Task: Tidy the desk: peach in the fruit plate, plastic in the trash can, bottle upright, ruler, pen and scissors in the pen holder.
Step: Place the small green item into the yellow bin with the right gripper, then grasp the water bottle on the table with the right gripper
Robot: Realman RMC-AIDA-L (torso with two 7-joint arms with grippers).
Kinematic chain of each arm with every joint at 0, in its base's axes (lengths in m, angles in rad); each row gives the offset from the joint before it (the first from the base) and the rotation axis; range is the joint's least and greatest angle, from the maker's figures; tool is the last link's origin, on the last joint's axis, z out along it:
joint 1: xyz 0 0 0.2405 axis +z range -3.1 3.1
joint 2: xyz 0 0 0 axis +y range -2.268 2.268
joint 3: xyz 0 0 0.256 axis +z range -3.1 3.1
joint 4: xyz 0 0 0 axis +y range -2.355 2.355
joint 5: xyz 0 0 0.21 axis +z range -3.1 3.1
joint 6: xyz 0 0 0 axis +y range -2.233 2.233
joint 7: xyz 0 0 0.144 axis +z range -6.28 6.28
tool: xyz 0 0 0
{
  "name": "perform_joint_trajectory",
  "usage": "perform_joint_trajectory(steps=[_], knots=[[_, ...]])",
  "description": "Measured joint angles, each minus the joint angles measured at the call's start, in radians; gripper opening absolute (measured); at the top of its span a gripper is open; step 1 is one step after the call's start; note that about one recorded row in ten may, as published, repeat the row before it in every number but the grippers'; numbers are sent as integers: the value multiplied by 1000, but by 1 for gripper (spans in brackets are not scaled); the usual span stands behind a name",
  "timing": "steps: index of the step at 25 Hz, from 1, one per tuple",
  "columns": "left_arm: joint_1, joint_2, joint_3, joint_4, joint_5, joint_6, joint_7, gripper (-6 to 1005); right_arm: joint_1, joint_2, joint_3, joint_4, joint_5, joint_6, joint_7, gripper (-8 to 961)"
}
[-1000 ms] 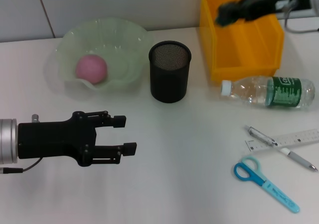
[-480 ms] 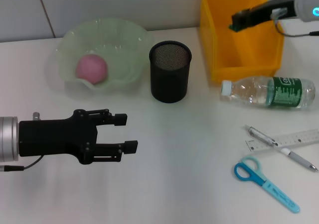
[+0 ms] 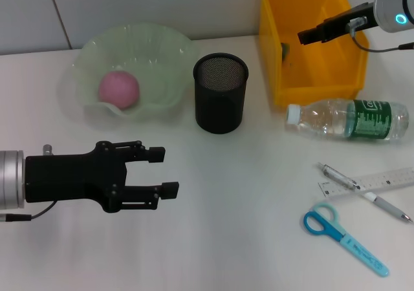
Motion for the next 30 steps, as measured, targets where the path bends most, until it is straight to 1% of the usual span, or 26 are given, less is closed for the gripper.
perform_joint_trajectory(steps=[5, 6, 7, 8, 10, 11, 13, 16, 17, 18, 21, 22, 23, 26, 27, 28, 30], knots=[[0, 0, 0, 0, 1, 1, 0, 752, -6, 6, -1, -21, 13, -3, 0, 676], [0, 0, 0, 0, 1, 1, 0, 752, -13, 9, -1, -38, 26, -4, -3, 691], [0, 0, 0, 0, 1, 1, 0, 752, -38, 13, -2, -81, 86, -5, -13, 707], [0, 0, 0, 0, 1, 1, 0, 752, -38, 13, -2, -81, 86, -5, -13, 722], [0, 0, 0, 0, 1, 2, 0, 752, -77, 14, -15, -124, 184, -9, -37, 753], [0, 0, 0, -1, 1, 2, 0, 752, -106, 13, -27, -151, 263, -18, -61, 768], [0, 0, 0, -1, 2, 2, 0, 751, -151, 10, -45, -195, 385, -50, -104, 768], [3, 0, 0, -1, 2, 3, 2, 751, -199, 2, -45, -258, 522, -166, -180, 768], [4, 0, 0, -1, 1, 3, 2, 751, -208, -5, -39, -292, 540, -249, -200, 768], [4, 0, 0, -1, 1, 3, 2, 751, -208, -5, -39, -292, 540, -249, -200, 768], [5, 0, 0, 0, 1, 5, 2, 751, -204, -22, -39, -332, 503, -374, -195, 768], [5, 0, 0, 0, 1, 5, 2, 751, -188, -38, -37, -346, 463, -450, -185, 768], [5, 0, 0, 0, 1, 5, 2, 750, -188, -38, -37, -346, 463, -450, -185, 768], [6, 0, 0, 0, 0, 5, 2, 750, -155, -63, -16, -352, 405, -558, -174, 767], [7, 0, 0, 0, 0, 4, 1, 750, -128, -80, 4, -350, 370, -638, -174, 767], [7, 0, 0, 0, 0, 4, 1, 750, -128, -80, 4, -350, 370, -638, -174, 767], [7, 1, 0, 0, -1, 2, 0, 750, -104, -92, 12, -354, 326, -707, -175, 767]])
